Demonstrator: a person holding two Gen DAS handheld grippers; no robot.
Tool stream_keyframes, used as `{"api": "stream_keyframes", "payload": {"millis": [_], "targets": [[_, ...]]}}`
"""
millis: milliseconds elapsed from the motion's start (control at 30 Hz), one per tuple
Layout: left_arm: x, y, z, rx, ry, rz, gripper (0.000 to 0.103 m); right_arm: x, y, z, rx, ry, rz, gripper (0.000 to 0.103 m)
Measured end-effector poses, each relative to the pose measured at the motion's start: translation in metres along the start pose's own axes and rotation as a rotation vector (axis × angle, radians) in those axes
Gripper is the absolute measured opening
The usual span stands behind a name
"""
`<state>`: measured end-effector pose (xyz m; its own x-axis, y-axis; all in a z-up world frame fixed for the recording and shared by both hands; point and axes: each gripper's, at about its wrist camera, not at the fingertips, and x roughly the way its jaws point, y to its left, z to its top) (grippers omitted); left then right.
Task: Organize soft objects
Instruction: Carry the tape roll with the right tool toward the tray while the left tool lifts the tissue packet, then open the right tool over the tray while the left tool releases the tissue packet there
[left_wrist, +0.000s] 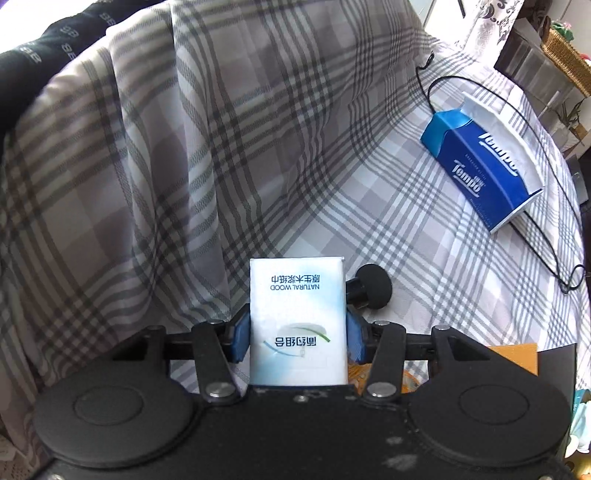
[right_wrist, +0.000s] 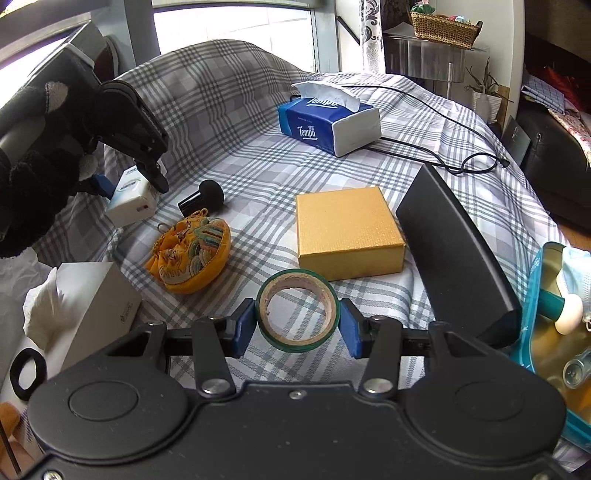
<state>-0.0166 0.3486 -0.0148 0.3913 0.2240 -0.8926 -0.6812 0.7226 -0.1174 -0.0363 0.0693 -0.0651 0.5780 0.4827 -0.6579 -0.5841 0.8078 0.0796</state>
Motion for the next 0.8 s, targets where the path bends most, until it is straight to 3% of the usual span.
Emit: {"api": "stream_keyframes", "payload": {"millis": [200, 400, 800], "targets": [[-0.049, -0.026, -0.010, 0.101, -0.058, -0.065, 0.047, -0.022, -0.015, 0.006, 0.074, -0.048, -0.004, 0.049], [-0.082, -0.083, -0.037, 0.254, -0.070, -0.161, 0.047, -0.061, -0.042, 0.015, 0.191, -0.118, -0.054, 0.049], [-0.100, -0.230, -0.130, 0.579, 0.033, -0.347, 0.047, -0.146, -0.161, 0.009, 0.478, -0.153, -0.438, 0.048]]}}
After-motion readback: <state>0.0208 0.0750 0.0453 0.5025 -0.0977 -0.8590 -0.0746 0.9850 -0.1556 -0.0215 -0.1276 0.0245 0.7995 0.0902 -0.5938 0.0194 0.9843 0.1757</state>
